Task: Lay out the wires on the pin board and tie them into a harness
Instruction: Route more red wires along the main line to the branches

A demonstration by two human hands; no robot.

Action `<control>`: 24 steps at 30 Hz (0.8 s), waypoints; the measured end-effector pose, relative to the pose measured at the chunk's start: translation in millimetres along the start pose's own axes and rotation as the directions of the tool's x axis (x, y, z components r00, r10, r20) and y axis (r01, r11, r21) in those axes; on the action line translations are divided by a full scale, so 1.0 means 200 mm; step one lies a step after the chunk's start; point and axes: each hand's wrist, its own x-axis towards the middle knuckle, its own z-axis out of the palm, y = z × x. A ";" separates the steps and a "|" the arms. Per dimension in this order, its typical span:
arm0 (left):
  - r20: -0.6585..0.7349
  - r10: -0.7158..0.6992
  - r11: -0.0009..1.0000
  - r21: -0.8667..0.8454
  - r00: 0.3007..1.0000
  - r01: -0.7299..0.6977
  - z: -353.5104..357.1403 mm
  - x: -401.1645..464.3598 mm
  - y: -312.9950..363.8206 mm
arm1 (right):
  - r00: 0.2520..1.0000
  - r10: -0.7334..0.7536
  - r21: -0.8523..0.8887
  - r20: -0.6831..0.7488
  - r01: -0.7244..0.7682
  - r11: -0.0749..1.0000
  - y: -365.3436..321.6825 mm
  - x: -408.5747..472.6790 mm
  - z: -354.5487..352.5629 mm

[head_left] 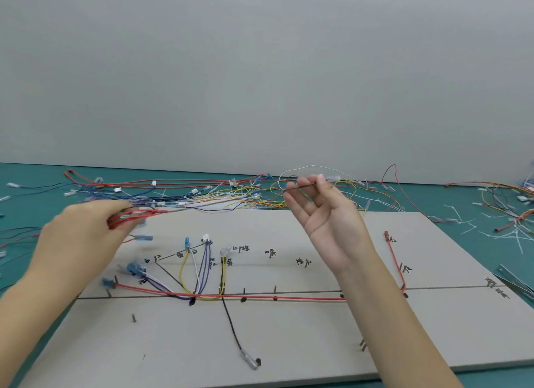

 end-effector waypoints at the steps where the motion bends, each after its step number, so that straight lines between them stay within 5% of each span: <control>1: 0.013 0.002 1.000 -0.009 1.000 -0.002 0.00 -0.01 0.02 | 1.000 0.020 0.012 -0.012 -0.020 1.000 0.01 0.00 -0.01; 7: 0.225 -0.013 0.890 -0.442 0.974 0.114 -0.02 -0.02 0.14 | 0.988 0.143 0.044 -0.055 -0.141 0.989 0.10 -0.01 -0.04; 13: 0.269 0.063 0.771 -0.624 0.961 0.124 -0.04 -0.02 0.18 | 0.971 0.235 -0.219 -0.041 -0.238 0.946 0.20 -0.05 0.03; 19: 0.261 0.105 0.730 -0.675 0.960 0.104 0.00 -0.03 0.20 | 0.936 0.352 -0.712 0.028 -0.228 0.664 0.35 -0.13 0.12; 24: 0.239 0.097 0.634 -0.763 0.966 0.126 0.01 -0.04 0.22 | 0.941 0.309 -0.865 0.136 -0.039 0.500 0.49 -0.18 0.14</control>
